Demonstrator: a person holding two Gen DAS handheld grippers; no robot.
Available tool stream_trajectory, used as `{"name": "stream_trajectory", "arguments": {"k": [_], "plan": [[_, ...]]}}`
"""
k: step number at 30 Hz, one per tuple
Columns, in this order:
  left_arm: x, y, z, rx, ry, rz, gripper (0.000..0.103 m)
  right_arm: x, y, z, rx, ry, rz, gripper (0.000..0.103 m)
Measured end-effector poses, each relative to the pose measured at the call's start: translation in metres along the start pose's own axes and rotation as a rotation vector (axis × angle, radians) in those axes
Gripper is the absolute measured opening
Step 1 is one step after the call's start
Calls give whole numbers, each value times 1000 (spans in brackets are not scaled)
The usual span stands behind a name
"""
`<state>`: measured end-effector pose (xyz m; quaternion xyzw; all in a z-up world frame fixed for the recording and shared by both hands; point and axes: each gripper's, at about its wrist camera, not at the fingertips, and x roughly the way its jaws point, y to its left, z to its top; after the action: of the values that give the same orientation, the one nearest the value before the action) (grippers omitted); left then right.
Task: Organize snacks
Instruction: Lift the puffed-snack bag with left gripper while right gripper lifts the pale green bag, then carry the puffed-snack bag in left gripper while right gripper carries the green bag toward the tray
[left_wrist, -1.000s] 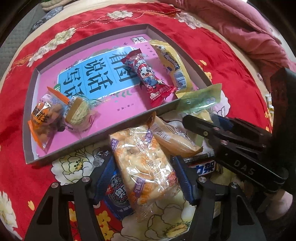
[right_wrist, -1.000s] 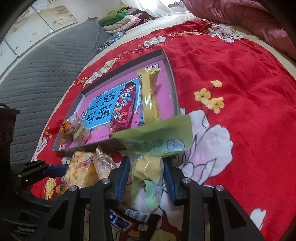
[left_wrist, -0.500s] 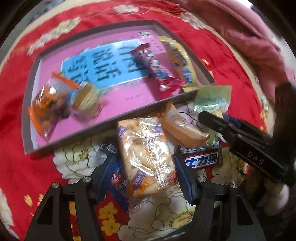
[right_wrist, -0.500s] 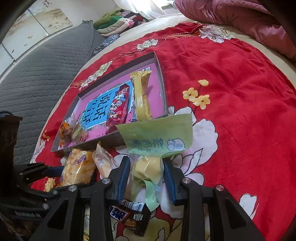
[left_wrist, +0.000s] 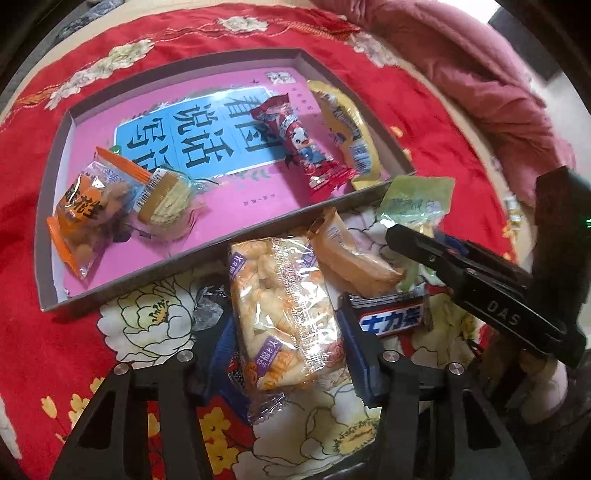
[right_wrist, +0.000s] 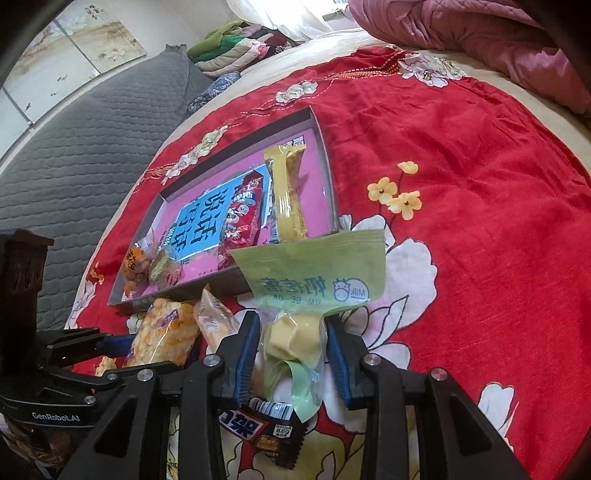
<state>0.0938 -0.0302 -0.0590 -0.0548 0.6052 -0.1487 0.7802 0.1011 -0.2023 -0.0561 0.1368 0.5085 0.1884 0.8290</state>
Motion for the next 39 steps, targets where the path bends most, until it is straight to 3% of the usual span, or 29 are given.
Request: {"name": "stream_trajectory", "arguments": {"k": [5,16,39], "plan": [[-13,5,-3,-7,-22,-67,56,-6,5,-1,-1,-12,10,35],[-38,-5,-5,29,-82,-117,55,-10,17,-3,-47,-22,-37,33],[-67,14,8,-7,-189,-133,55,-45,46,22,-88,-152,-24,33]]}}
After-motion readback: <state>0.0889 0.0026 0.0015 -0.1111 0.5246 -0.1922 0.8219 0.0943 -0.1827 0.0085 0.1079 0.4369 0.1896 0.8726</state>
